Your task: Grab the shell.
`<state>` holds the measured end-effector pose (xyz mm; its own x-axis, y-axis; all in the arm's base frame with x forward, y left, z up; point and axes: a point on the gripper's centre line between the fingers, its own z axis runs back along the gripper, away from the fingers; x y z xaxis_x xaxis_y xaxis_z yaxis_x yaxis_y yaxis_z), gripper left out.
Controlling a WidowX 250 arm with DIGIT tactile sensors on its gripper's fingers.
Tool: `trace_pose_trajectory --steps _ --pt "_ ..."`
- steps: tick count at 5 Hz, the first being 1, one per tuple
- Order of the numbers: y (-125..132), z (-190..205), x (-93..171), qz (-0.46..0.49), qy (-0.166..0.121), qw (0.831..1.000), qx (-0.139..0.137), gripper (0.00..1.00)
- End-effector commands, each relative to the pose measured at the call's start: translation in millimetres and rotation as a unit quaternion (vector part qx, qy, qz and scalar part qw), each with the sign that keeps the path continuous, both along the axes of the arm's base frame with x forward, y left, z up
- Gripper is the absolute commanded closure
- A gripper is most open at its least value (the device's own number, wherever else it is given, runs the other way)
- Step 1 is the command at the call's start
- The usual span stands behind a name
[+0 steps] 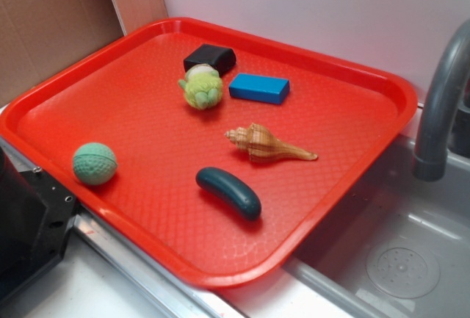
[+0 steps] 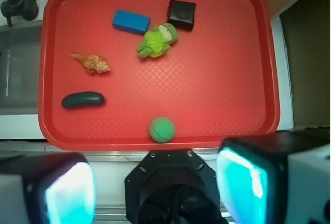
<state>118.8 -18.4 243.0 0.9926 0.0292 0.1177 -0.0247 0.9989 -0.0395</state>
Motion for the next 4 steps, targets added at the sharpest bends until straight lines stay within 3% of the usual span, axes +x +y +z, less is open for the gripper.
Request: trace_pose_trajectory --steps 1,2,3,4 --pt "0 0 0 0.0 0.0 1.0 0.0 0.0" --pt "-24 -42 50 -0.124 -0.016 0.992 0.021 0.0" --pt "-35 -75 72 -0.248 0.002 0.968 0.046 0.0" --pt "-48 -113 85 -0.355 0.02 0.933 0.052 0.0"
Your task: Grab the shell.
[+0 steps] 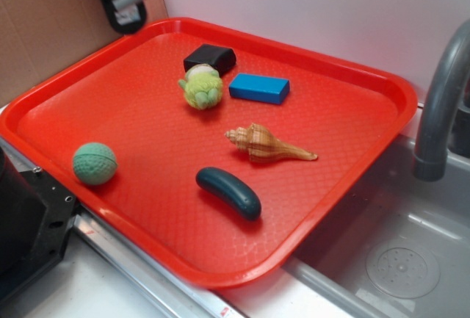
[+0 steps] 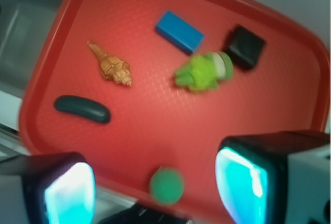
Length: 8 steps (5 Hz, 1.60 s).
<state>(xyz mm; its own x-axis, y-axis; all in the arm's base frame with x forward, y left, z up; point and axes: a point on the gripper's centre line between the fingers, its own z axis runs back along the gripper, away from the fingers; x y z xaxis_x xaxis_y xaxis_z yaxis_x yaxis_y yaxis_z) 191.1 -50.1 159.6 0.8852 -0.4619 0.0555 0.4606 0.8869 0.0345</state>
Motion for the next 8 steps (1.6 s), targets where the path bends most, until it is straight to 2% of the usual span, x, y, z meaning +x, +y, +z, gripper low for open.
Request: trace_pose_trajectory --steps 1,2,5,6,8 --pt "-23 -50 22 -0.153 -0.003 0.988 -0.014 0.0" --pt "-28 -65 26 -0.154 -0.03 0.987 -0.024 0.0" --pt "-28 -65 26 -0.154 -0.03 0.987 -0.024 0.0" --pt "-33 -73 24 -0.156 -0.075 0.984 -0.046 0.0" --pt "-53 -107 42 -0.125 -0.03 0.991 -0.041 0.0"
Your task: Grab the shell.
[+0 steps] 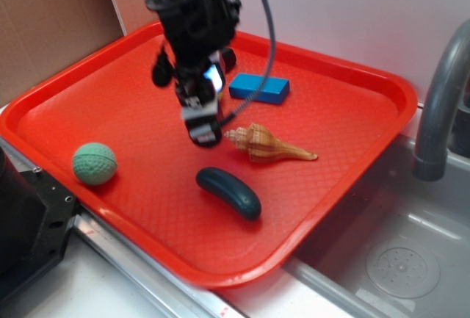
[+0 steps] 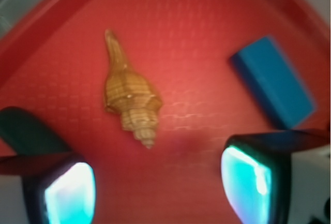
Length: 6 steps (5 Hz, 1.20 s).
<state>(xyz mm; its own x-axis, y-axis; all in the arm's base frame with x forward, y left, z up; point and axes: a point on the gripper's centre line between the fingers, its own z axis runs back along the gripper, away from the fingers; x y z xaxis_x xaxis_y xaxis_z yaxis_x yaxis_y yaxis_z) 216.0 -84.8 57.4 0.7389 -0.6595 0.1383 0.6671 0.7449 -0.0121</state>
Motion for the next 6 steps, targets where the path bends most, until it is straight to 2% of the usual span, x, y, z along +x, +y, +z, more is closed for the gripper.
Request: trace_pose_trajectory --steps 1,6 --pt "-21 -15 25 -0.001 0.008 1.0 -0.003 0.0" --pt "-49 -27 35 -0.084 0.02 0.996 0.024 0.0"
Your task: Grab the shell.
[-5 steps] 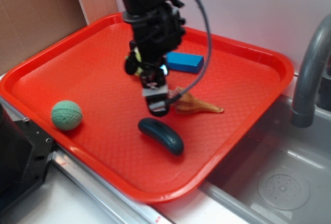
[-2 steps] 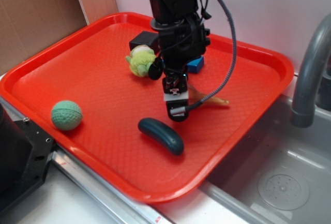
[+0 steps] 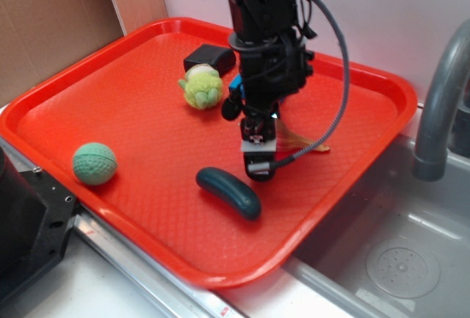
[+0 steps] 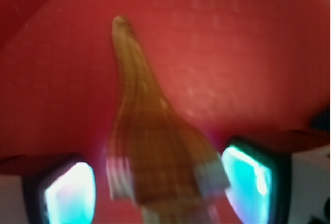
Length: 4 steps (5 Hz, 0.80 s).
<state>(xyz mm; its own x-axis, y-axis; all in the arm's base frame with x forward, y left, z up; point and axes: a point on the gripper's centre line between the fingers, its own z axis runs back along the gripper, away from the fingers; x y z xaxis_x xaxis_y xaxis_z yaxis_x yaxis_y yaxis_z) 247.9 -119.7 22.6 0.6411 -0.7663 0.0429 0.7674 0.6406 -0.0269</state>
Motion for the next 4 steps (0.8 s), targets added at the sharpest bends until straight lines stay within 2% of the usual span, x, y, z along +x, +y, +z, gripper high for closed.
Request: trace_pose_trajectory --steps 1,2,3,4 --pt "-13 6 3 -0.009 -0.011 1.0 -0.011 1.0" --pt "-12 7 2 -0.009 -0.012 1.0 -0.013 1.0" --pt "-8 17 -2 0.005 0.0 1.0 -0.007 1.0" --pt "26 58 -22 0.129 0.031 0.991 0.011 1.0"
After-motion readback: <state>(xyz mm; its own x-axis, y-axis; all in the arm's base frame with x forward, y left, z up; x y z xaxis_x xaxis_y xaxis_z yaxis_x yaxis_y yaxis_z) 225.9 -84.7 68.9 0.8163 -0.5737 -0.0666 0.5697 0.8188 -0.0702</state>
